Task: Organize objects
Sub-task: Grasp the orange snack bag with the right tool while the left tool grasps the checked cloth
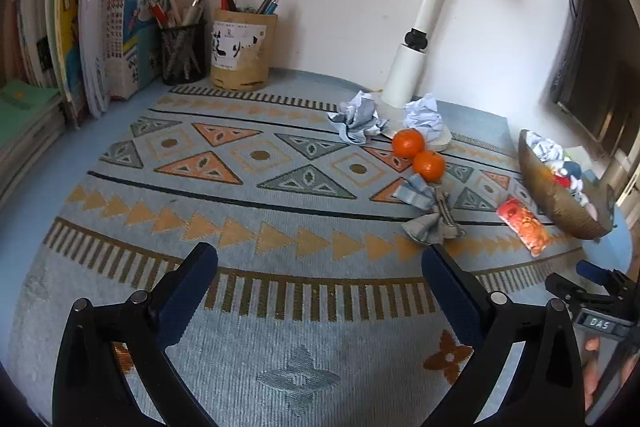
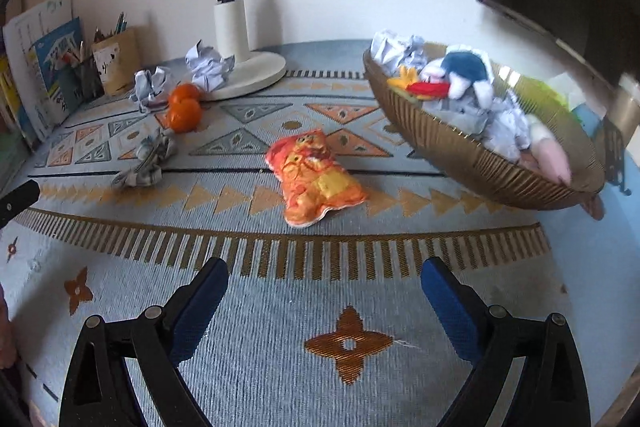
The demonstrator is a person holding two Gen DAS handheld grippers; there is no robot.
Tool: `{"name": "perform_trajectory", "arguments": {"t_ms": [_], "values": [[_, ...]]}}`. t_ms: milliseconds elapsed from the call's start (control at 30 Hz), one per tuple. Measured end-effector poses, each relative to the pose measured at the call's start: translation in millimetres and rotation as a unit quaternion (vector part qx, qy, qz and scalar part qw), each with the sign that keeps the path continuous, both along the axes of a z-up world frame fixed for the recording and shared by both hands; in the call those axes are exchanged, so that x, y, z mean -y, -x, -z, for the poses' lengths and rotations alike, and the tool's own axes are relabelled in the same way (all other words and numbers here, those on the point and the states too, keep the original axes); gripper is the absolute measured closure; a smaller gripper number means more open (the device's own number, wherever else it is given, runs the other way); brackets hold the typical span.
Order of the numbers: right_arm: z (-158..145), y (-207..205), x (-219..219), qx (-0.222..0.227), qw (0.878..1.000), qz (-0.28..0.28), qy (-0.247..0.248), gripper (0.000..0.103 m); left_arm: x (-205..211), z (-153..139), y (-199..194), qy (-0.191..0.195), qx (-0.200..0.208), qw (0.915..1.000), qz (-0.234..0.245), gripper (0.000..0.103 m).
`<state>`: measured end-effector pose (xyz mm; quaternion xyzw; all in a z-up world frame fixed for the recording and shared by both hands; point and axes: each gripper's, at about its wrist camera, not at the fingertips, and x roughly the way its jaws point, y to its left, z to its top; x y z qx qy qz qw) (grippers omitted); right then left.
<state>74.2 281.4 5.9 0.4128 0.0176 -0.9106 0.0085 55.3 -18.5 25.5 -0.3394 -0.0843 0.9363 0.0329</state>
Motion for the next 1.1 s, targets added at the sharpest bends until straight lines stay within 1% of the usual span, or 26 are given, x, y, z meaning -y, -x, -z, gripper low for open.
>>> {"name": "perform_trajectory", "arguments": {"t_ms": [33, 100, 133, 200, 233, 300, 367, 400, 467, 500, 533, 600, 633, 667, 700, 733, 767, 800, 833, 867, 900, 933, 967, 1033, 1067, 1100], "values": [[2, 2, -2, 0.01, 1.0, -0.006, 0.011, 0.006, -2, -2, 0, 0.009, -0.003, 0.9999, -0.005, 0.001], [9, 10, -12, 0.046, 0.997, -0.016, 0.055, 0.006, -7, -4, -3, 0.032, -0.012, 0.9993, -0.012, 0.001], [10, 11, -14, 0.053, 0.997, -0.012, 0.062, 0.006, -9, -5, -3, 0.035, -0.013, 0.9993, -0.006, 0.001], [6, 14, -17, 0.057, 0.996, -0.008, 0.067, 0.006, -15, -3, 2, 0.046, 0.002, 0.9989, 0.006, 0.001], [0, 16, -16, 0.057, 0.996, -0.011, 0.063, 0.006, -18, -3, 7, 0.047, 0.017, 0.9987, 0.012, 0.001], [-8, 23, -11, 0.065, 0.997, -0.021, 0.045, 0.006, -24, -6, 15, 0.021, 0.039, 0.9988, 0.02, 0.001], [-13, 38, 0, 0.077, 0.997, -0.028, 0.006, 0.006, -35, -13, 27, 0.0, 0.049, 0.9985, 0.026, 0.001], [-15, 47, 3, 0.072, 0.997, -0.025, -0.01, 0.006, -45, -17, 36, 0.003, 0.054, 0.9979, 0.034, 0.001], [-12, 62, 3, 0.064, 0.998, -0.016, -0.01, 0.006, -66, -20, 54, 0.017, 0.064, 0.9959, 0.062, 0.001], [-8, 70, 1, 0.068, 0.998, -0.014, 0.0, 0.006, -78, -20, 62, 0.03, 0.064, 0.9945, 0.077, 0.001], [0, 81, -2, 0.076, 0.997, -0.007, 0.022, 0.006, -88, -17, 69, 0.044, 0.065, 0.9931, 0.088, 0.001], [8, 90, -6, 0.08, 0.996, 0.002, 0.043, 0.006, -106, -8, 81, 0.071, 0.073, 0.9895, 0.103, 0.003], [12, 92, -6, 0.071, 0.997, 0.006, 0.041, 0.005, -113, -1, 88, 0.08, 0.081, 0.9875, 0.109, 0.009], [13, 92, -5, 0.063, 0.997, 0.008, 0.031, 0.004, -116, 4, 92, 0.083, 0.088, 0.9864, 0.112, 0.019], [14, 93, -3, 0.065, 0.998, 0.008, 0.024, 0.004, -119, 10, 96, 0.083, 0.097, 0.9852, 0.115, 0.025], [13, 95, 1, 0.063, 0.998, 0.001, 0.017, 0.005, -120, 16, 100, 0.08, 0.106, 0.9842, 0.117, 0.04], [14, 95, 3, 0.062, 0.998, -0.006, 0.016, 0.008, -122, 21, 104, 0.08, 0.116, 0.9829, 0.119, 0.046], [14, 95, 5, 0.06, 0.998, -0.009, 0.008, 0.012, -123, 21, 101, 0.092, 0.095, 0.9845, 0.115, 0.052], [13, 93, 9, 0.052, 0.998, -0.019, 0.004, 0.024, -124, 21, 101, 0.089, 0.095, 0.984, 0.122, 0.064], [12, 91, 12, 0.045, 0.999, -0.028, 0.002, 0.035, -123, 19, 99, 0.083, 0.087, 0.9851, 0.123, 0.077], [11, 89, 16, 0.038, 0.999, -0.028, -0.008, 0.039, -121, 19, 97, 0.074, 0.085, 0.9859, 0.124, 0.079], [10, 86, 20, 0.028, 0.999, -0.026, -0.022, 0.053, -119, 18, 97, 0.07, 0.085, 0.9863, 0.123, 0.08], [10, 85, 23, 0.023, 0.999, -0.03, -0.026, 0.064, -117, 17, 96, 0.065, 0.084, 0.9869, 0.122, 0.084], [9, 82, 27, 0.018, 0.999, -0.034, -0.038, 0.067, -111, 13, 90, 0.045, 0.077, 0.9885, 0.123, 0.084], [9, 81, 26, 0.02, 0.999, -0.035, -0.03, 0.068, -105, 9, 85, 0.03, 0.07, 0.9892, 0.126, 0.084], [7, 79, 22, 0.025, 0.999, -0.037, -0.008, 0.068, -100, 4, 78, 0.02, 0.061, 0.9899, 0.127, 0.084]]}}
